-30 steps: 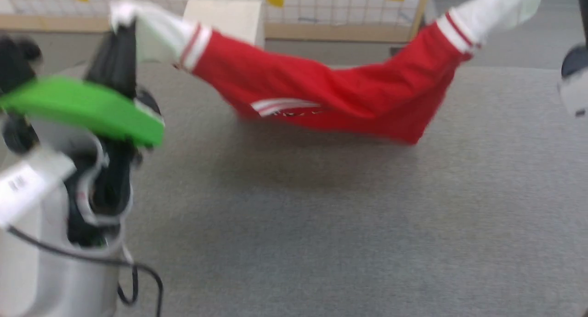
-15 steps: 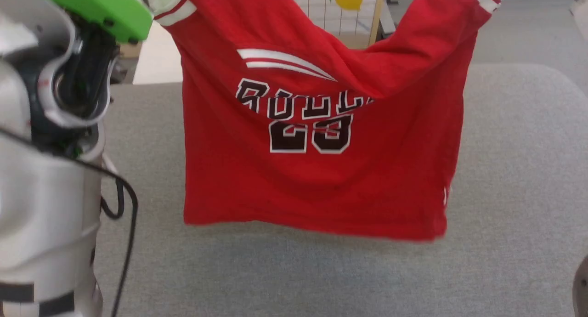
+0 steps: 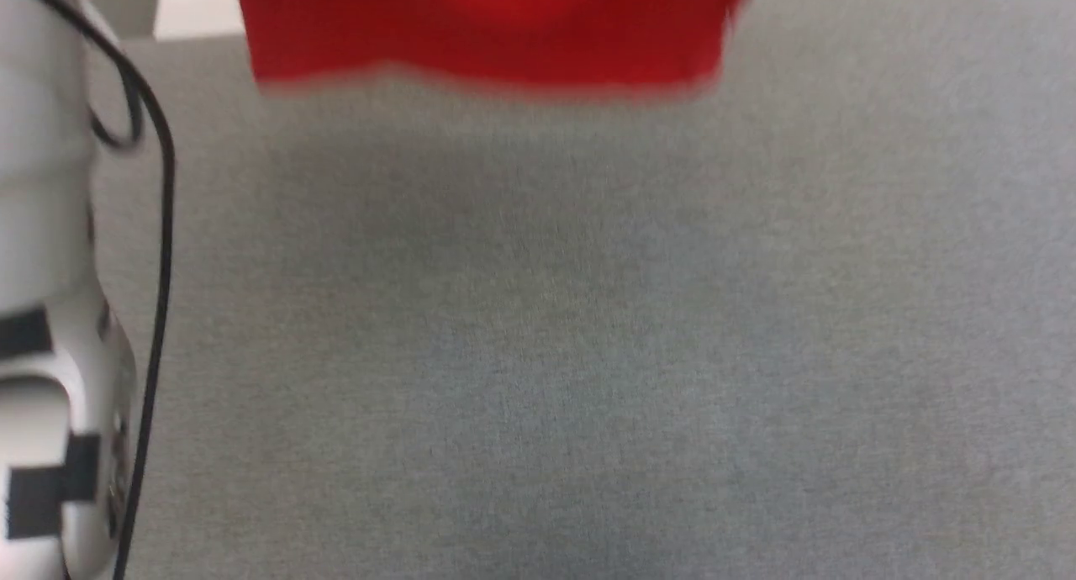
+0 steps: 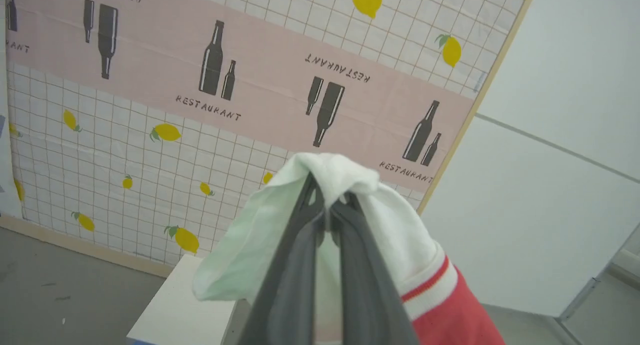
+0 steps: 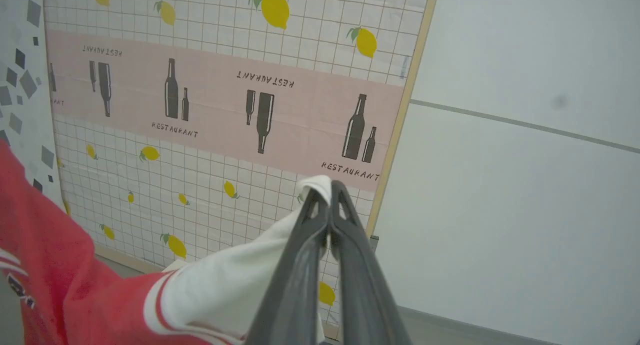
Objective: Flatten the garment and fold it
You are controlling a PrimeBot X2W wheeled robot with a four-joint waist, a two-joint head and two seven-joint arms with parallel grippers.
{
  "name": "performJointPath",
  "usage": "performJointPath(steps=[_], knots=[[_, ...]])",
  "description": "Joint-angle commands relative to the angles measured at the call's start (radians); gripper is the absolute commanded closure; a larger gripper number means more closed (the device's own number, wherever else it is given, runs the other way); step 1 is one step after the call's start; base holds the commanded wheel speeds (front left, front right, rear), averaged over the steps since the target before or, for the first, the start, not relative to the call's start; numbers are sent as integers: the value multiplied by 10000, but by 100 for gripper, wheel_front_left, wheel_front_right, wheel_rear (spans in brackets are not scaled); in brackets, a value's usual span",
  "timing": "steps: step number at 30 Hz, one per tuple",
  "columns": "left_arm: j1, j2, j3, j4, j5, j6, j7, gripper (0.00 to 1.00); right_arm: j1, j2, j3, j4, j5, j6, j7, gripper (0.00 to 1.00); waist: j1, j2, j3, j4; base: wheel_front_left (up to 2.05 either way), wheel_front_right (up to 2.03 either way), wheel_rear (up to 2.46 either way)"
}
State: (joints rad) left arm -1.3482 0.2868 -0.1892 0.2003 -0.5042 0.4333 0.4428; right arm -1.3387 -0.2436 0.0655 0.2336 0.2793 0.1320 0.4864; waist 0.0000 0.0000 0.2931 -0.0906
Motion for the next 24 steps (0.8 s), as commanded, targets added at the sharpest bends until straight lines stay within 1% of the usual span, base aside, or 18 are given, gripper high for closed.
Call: performJointPath(steps=[1, 3, 5, 9, 14, 16, 19, 21, 24], knots=[[-567, -114, 76, 201, 191, 111, -397, 100, -508, -81, 69, 266, -217, -13, -292, 100, 0, 0, 1224, -40, 0, 0, 0], [-1113, -260, 155, 527, 301, 160, -964, 100, -1077, -231, 275, 692, -489, -13, -670, 100, 0, 0, 1605, 39, 0, 0, 0], [-1489, -367, 199, 828, 374, 115, -1521, 100, -1528, -420, 533, 1146, -744, -13, -1061, 100, 0, 0, 1927, 120, 0, 0, 0], [-1618, -594, 435, 1411, 90, -270, -2503, 100, -2017, -651, 844, 2011, -1016, -13, -1879, 100, 0, 0, 2377, 262, 0, 0, 0], [-895, -715, 554, 1929, -284, -857, -3253, 100, -1834, -931, 1183, 2829, -863, -13, -2685, 100, 0, 0, 2638, 439, 0, 0, 0], [-509, -731, 570, 1954, -454, -1082, -3337, 100, -1564, -1070, 1371, 2986, -621, -13, -2889, 100, 0, 0, 2633, 484, 0, 0, 0], [181, -729, 615, 1676, -722, -1347, -3346, 100, -978, -1302, 1636, 2906, -86, -13, -3097, 100, 0, 0, 2495, 543, 0, 0, 0], [968, -708, 584, 1201, -940, -1555, -3198, 100, -313, -1511, 1814, 2601, 418, -13, -3152, 100, 0, 0, 2254, 583, 0, 0, 0], [2232, -629, 534, 335, -1263, -1752, -2814, 100, 774, -1795, 1845, 1986, 1189, -13, -3010, 100, 0, 0, 1877, 647, 0, 0, 0]])
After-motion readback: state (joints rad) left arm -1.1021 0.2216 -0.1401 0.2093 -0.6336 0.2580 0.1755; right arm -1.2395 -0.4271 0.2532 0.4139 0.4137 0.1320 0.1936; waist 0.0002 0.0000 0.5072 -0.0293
